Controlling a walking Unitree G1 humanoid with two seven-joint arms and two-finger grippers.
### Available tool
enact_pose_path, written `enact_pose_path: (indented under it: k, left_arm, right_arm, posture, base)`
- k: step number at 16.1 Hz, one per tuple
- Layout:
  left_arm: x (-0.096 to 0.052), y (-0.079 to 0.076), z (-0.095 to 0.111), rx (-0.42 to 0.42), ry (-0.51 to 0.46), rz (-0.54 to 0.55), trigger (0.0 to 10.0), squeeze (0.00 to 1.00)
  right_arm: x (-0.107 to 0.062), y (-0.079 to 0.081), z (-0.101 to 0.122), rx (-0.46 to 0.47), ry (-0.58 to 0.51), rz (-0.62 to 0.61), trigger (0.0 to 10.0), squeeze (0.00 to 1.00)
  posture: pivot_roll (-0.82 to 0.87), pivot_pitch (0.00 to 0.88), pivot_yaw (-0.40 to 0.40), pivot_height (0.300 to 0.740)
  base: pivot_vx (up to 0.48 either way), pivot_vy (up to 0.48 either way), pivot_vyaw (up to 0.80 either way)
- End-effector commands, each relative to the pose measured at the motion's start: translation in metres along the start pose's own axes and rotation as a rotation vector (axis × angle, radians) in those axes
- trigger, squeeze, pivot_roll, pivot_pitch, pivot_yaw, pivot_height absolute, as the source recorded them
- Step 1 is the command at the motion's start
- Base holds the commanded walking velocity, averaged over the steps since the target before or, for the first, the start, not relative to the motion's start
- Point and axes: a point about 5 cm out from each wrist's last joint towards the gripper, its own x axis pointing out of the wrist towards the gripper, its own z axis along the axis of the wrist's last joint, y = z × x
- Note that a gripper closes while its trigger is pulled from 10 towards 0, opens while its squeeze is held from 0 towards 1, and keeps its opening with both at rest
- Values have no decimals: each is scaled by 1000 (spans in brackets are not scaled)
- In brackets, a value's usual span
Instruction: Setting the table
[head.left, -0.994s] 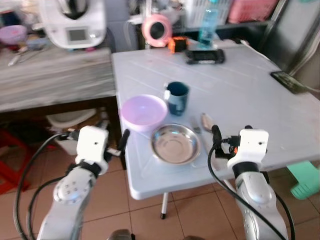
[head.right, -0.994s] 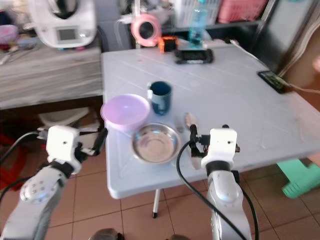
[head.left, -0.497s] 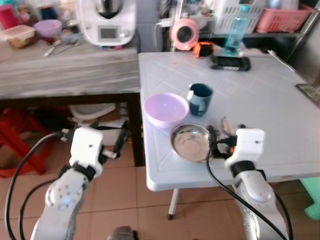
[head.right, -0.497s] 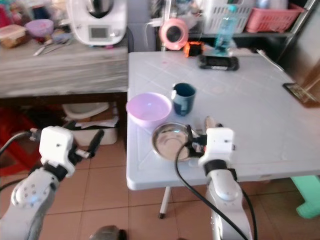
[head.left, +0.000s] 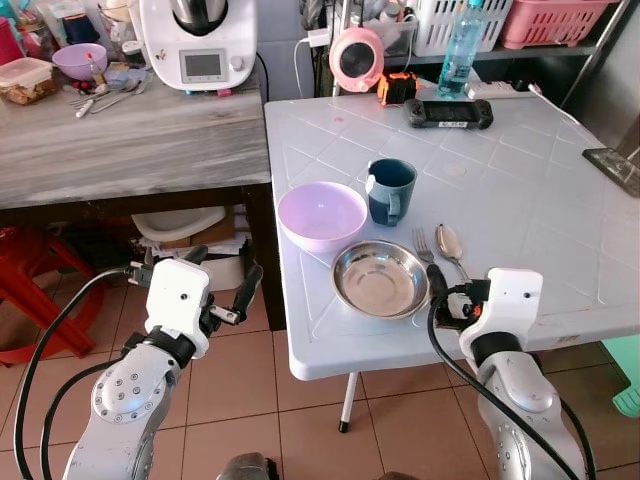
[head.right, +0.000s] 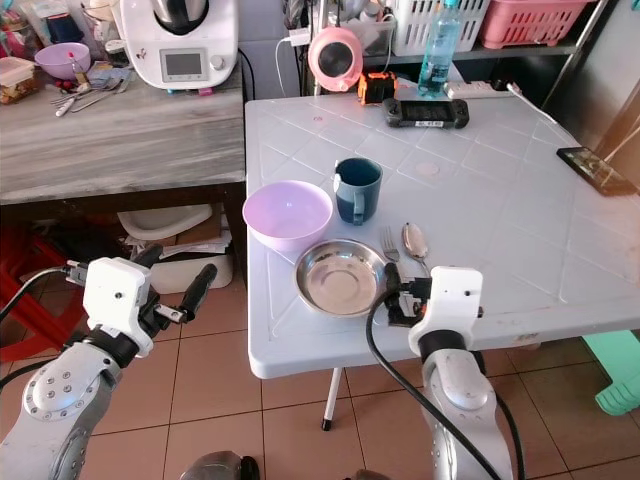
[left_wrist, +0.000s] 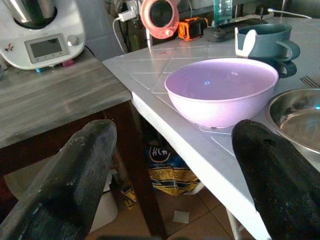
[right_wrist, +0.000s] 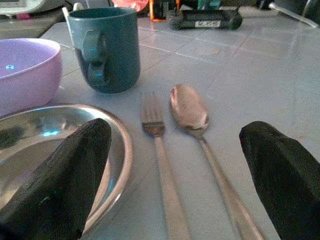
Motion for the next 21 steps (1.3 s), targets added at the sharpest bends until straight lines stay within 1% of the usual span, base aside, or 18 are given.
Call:
enact_pose_path:
  k: [1, 3, 4, 8, 9, 12, 13, 14, 16, 17, 18, 19, 20, 21]
  left_arm:
    - [0, -1, 2, 7, -1, -15, 10000, 0]
    - [0, -2, 2, 5, 4, -15, 10000, 0]
    - [0, -2, 2, 5, 5, -16, 10000, 0]
    - [-1, -3, 2, 4, 11, -15, 10000, 0]
    - [0, -3, 2, 4, 12, -17, 10000, 0]
    - [0, -4, 1, -1, 18, -24, 10000, 0]
    - [0, -4, 0, -2, 21, -26, 10000, 0]
    - [-1, -4, -1, -2, 26, -32, 10000, 0]
    - [-1, -4, -1, -2, 27, -33, 10000, 0]
    - [-2, -4, -1, -1, 28, -34, 10000, 0]
    - [-2, -4, -1, -1, 28, -34, 10000, 0]
    - [-2, -4, -1, 0, 28, -35, 10000, 0]
    - [-2, -4, -1, 0, 28, -35, 10000, 0]
    - [-1, -4, -1, 0, 29, -36, 10000, 0]
  right_arm:
    - [4, 3, -1, 2, 29, 33, 10000, 0]
    - [9, 7, -1, 2, 56, 87, 10000, 0]
    - [11, 6, -2, -1, 62, 94, 10000, 0]
    - [14, 7, -1, 36, 79, 127, 10000, 0]
    - [15, 8, -1, 52, 88, 145, 10000, 0]
    - [15, 19, -5, 150, 128, 238, 10000, 0]
    - [15, 20, -5, 158, 133, 259, 10000, 0]
    - [14, 22, -7, 187, 154, 280, 10000, 0]
    - [13, 22, -9, 202, 175, 286, 10000, 0]
    - [13, 22, -11, 212, 188, 289, 9059, 0]
    - [11, 23, -13, 222, 204, 290, 6980, 0]
    - [10, 23, -15, 231, 218, 287, 9059, 0]
    - [8, 24, -17, 251, 231, 284, 10000, 0]
    - [6, 25, -19, 263, 248, 283, 10000, 0]
  posture:
    - [13, 14, 7, 740]
    - [15, 21, 8, 740]
    - [15, 21, 8, 740]
    - [19, 23, 7, 740]
    - [20, 25, 7, 740]
    - [23, 18, 4, 740]
    - [24, 16, 3, 740]
    - [26, 13, 2, 740]
    - [28, 9, 0, 740]
    - [28, 8, -1, 740]
    - [29, 7, -2, 740]
    - [27, 7, -2, 740]
    - [27, 8, -5, 740]
    - [24, 12, -2, 740]
  base:
    - [0, 0, 0]
    - [0, 0, 0]
    - [0, 0, 0]
    - [0, 0, 0]
    - [0, 0, 0]
    - [0, 0, 0]
    - [0, 0, 0]
    - [0, 0, 0]
    - [0, 0, 0]
    - [0, 0, 0]
    - [0, 0, 0]
    - [0, 0, 0]
    - [0, 0, 0]
    - [0, 0, 0]
